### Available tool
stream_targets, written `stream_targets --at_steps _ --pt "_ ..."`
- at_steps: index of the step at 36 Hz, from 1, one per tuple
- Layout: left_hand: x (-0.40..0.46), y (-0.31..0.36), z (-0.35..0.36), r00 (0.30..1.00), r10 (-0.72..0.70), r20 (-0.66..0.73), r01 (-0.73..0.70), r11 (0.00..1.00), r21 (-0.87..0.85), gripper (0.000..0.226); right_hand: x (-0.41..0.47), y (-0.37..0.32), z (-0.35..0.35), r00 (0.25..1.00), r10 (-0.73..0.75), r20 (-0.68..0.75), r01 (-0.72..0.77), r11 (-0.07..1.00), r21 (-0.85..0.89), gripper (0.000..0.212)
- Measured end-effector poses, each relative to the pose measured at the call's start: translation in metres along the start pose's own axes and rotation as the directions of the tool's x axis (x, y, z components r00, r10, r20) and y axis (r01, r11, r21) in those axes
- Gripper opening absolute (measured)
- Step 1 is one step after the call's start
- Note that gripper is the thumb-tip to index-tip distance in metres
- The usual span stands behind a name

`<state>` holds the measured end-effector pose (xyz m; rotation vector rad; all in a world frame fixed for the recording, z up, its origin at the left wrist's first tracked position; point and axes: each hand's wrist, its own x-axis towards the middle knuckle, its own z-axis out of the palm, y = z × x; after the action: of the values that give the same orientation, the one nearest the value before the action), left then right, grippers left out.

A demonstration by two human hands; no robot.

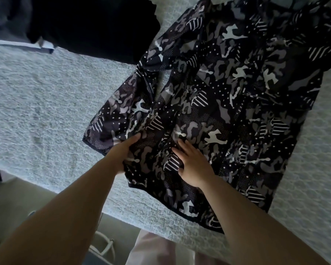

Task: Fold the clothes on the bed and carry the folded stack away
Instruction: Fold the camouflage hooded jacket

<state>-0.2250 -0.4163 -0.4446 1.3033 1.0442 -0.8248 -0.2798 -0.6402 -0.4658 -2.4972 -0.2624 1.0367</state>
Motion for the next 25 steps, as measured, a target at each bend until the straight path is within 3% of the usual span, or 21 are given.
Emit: stream_targets --at_steps 2,4,6,7,8,10,11,12,13,15,17,18,20,22,25 --pt "0.003 0.003 0.004 0.958 0.223 -0.182 -0.155 0.933 0.325 0.036 0.001 0.001 0.000 1.000 -0.003 0.016 0.003 1.000 0.005 0.068" --pt "0.000 0.002 0.017 0.786 0.556 -0.272 -0.227 0.668 0.709 0.021 0.003 0.002 0.000 0.999 -0.001 0.032 0.001 1.000 0.008 0.067" --pt "-0.015 -0.004 0.037 0.656 0.722 -0.220 -0.281 0.504 0.816 0.019 0.005 -0.001 -0.004 0.999 0.000 0.037 -0.003 0.996 0.094 0.061" --pt "-0.021 -0.011 0.046 0.615 0.769 -0.174 -0.320 0.445 0.836 0.024 0.005 -0.003 -0.007 1.000 0.011 0.025 -0.017 0.973 0.230 0.058" --pt "-0.026 -0.021 0.055 0.598 0.794 -0.106 -0.356 0.382 0.853 0.028 0.005 -0.007 -0.013 0.999 0.046 0.003 -0.043 0.904 0.426 0.056" --pt "-0.036 -0.044 0.074 0.636 0.769 0.068 -0.405 0.258 0.877 0.042 0.006 -0.013 -0.026 0.981 0.180 -0.072 -0.059 0.632 0.773 0.055" --pt "-0.040 -0.057 0.083 0.686 0.714 0.139 -0.407 0.218 0.887 0.049 0.006 -0.014 -0.032 0.959 0.260 -0.111 -0.045 0.526 0.849 0.055" --pt "-0.041 -0.071 0.093 0.740 0.637 0.215 -0.389 0.145 0.910 0.055 0.005 -0.013 -0.038 0.931 0.330 -0.154 -0.029 0.488 0.872 0.055" --pt "-0.040 -0.084 0.103 0.790 0.539 0.293 -0.367 0.032 0.930 0.059 0.003 -0.012 -0.042 0.904 0.372 -0.211 -0.015 0.522 0.853 0.055" --pt "-0.043 -0.100 0.123 0.884 0.290 0.366 -0.350 -0.108 0.931 0.066 0.000 -0.008 -0.049 0.856 0.385 -0.345 -0.053 0.730 0.681 0.056" --pt "-0.046 -0.096 0.137 0.921 0.133 0.365 -0.356 -0.087 0.930 0.067 0.001 -0.006 -0.058 0.814 0.338 -0.473 -0.138 0.902 0.409 0.060" --pt "-0.046 -0.088 0.141 0.921 0.125 0.368 -0.362 -0.072 0.929 0.062 0.002 -0.006 -0.063 0.801 0.300 -0.518 -0.163 0.942 0.294 0.061" --pt "-0.041 -0.064 0.142 0.904 0.219 0.367 -0.358 -0.078 0.930 0.046 0.008 -0.006 -0.075 0.816 0.223 -0.533 -0.166 0.974 0.153 0.058" --pt "-0.034 -0.035 0.136 0.854 0.413 0.316 -0.325 -0.051 0.944 0.036 0.018 -0.003 -0.086 0.854 0.156 -0.495 -0.156 0.987 0.044 0.059" --pt "-0.013 0.011 0.115 0.708 0.673 0.215 -0.227 -0.071 0.971 0.043 0.039 0.002 -0.103 0.902 0.069 -0.426 -0.146 0.978 -0.150 0.072"
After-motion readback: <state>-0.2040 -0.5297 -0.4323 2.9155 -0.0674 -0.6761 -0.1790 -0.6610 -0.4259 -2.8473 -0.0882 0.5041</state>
